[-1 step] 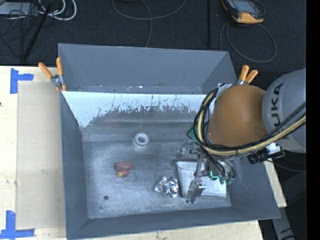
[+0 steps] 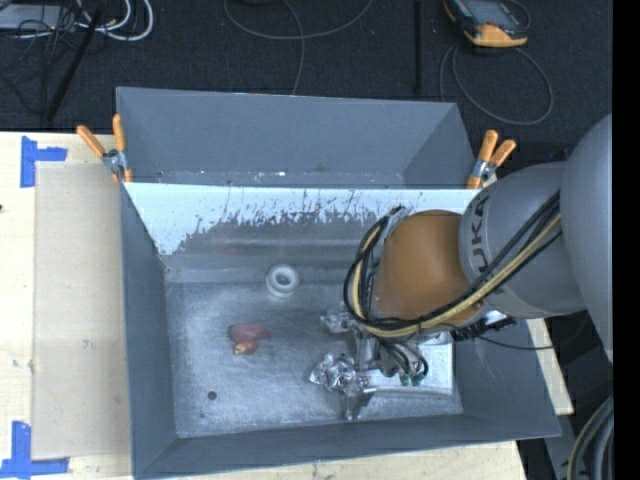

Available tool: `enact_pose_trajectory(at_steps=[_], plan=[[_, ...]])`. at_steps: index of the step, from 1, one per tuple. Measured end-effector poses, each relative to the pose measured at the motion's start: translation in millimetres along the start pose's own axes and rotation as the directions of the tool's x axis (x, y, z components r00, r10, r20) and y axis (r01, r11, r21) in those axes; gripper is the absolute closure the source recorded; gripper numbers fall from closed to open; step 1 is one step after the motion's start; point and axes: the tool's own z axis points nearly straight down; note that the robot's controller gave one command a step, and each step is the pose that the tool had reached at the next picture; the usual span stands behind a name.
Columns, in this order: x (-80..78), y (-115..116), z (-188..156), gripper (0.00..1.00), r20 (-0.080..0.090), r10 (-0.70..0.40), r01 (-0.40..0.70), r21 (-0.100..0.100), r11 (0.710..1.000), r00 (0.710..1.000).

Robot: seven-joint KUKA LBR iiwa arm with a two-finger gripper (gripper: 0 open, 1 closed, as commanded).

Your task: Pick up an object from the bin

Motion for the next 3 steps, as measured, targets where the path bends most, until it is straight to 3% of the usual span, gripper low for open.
enact_pose_trajectory(at_steps=[1,2,3], plan=[[-2.8,-0.5,-6.0,1.0,0.007,0.002,-0.002,0.001,1.0,1.0],[-8.2,14.8,-141.5,1.0,0.001,0.008,-0.008,0.001,1.0,1.0],[-18.6,17.3,-150.7,1.0,-0.005,0.093,-0.093,0.001,0.996,0.996]])
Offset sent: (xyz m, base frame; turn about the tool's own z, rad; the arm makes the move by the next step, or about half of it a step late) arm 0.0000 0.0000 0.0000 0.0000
